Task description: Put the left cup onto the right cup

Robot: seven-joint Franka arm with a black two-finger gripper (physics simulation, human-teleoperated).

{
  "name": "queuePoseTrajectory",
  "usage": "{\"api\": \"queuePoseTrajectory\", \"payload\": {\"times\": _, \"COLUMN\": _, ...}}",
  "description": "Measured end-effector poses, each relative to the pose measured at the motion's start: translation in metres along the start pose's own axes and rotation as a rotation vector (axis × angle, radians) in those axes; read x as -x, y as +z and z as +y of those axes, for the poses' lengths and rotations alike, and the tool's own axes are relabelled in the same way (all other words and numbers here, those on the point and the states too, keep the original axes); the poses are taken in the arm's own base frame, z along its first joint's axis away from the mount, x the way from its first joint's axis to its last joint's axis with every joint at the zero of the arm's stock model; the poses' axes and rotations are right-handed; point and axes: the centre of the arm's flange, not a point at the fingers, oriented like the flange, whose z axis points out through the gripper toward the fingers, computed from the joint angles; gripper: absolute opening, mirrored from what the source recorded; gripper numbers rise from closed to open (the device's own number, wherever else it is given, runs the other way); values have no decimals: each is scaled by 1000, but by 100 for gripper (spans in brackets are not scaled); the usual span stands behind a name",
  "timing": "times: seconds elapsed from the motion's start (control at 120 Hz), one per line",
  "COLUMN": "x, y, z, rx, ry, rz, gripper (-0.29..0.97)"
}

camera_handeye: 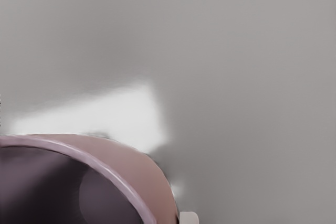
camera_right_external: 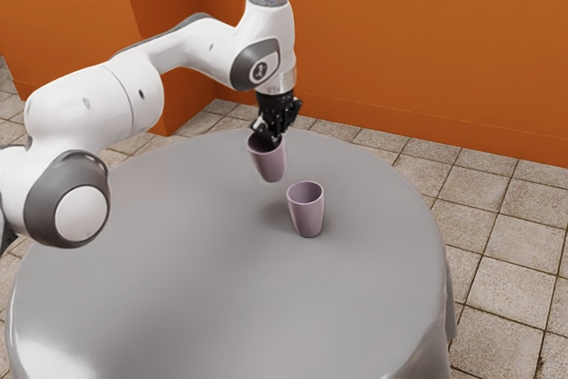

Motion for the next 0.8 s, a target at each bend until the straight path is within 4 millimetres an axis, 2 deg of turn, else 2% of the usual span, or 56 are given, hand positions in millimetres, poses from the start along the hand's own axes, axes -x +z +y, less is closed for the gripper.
{"api": "queuePoseTrajectory", "payload": {"times": 0.067, "x": 15, "y": -6, "z": 2, "rx": -2, "ry": 19, "rz": -9, "gripper": -11}}
{"api": "queuePoseTrajectory", "payload": {"times": 0.217, "x": 45, "y": -51, "z": 2, "rx": 26, "ry": 58, "rz": -4, "gripper": -11}}
{"api": "queuePoseTrajectory", "payload": {"times": 0.333, "x": 61, "y": -69, "z": -1, "rx": 21, "ry": 77, "rz": -1, "gripper": -11}}
{"api": "queuePoseTrajectory", "payload": {"times": 0.617, "x": 74, "y": -69, "z": -5, "rx": -11, "ry": 70, "rz": -47, "gripper": -11}}
{"api": "queuePoseTrajectory", "payload": {"times": 0.8, "x": 82, "y": -53, "z": -4, "rx": -32, "ry": 62, "rz": -78, "gripper": -11}}
